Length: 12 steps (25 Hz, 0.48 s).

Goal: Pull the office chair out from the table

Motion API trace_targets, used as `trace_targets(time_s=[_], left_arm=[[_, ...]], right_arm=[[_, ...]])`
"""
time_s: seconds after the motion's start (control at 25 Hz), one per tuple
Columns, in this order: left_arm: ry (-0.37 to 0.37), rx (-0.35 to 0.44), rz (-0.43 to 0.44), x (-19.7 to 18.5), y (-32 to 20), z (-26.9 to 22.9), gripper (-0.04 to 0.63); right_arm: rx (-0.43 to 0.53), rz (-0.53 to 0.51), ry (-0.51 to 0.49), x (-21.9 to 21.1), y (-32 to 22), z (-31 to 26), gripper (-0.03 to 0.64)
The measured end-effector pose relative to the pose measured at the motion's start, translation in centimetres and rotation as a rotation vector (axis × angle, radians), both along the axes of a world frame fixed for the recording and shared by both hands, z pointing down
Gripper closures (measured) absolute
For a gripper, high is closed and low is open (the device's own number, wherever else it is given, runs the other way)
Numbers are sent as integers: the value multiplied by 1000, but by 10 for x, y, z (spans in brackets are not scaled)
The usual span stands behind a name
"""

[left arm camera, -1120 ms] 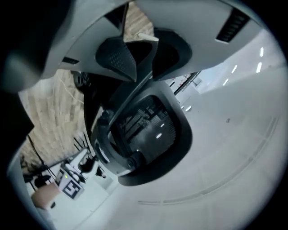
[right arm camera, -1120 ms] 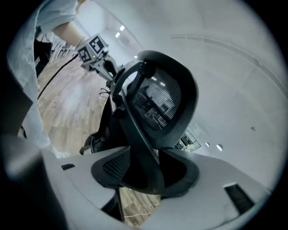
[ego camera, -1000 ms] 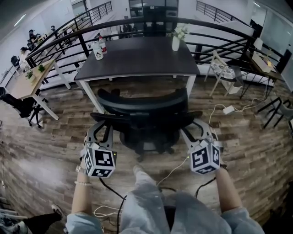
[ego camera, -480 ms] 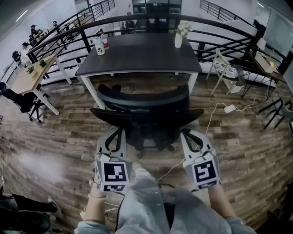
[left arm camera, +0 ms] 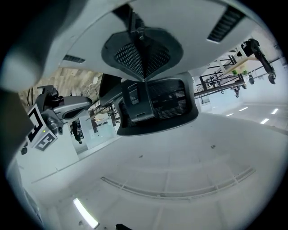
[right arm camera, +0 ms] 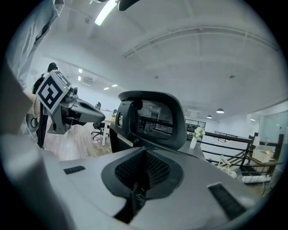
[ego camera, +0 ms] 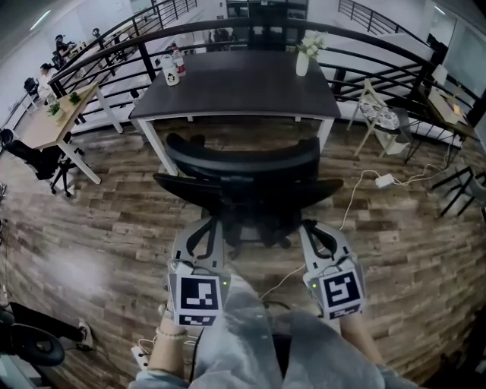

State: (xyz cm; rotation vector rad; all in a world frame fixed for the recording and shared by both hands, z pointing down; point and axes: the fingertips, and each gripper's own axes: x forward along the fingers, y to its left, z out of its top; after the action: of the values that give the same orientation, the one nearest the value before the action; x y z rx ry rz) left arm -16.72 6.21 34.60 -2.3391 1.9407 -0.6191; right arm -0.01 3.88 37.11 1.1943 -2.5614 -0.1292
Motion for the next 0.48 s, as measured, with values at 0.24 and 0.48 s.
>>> trace_targets(time_s=[0.24, 0.48], left_arm=[[5, -7, 4, 0, 5, 7, 583], [-2, 7, 17, 5, 3, 7, 583]], right_arm=[[-11, -11, -4, -4, 5, 4, 614], [-16, -17, 5, -3, 5, 5, 614]])
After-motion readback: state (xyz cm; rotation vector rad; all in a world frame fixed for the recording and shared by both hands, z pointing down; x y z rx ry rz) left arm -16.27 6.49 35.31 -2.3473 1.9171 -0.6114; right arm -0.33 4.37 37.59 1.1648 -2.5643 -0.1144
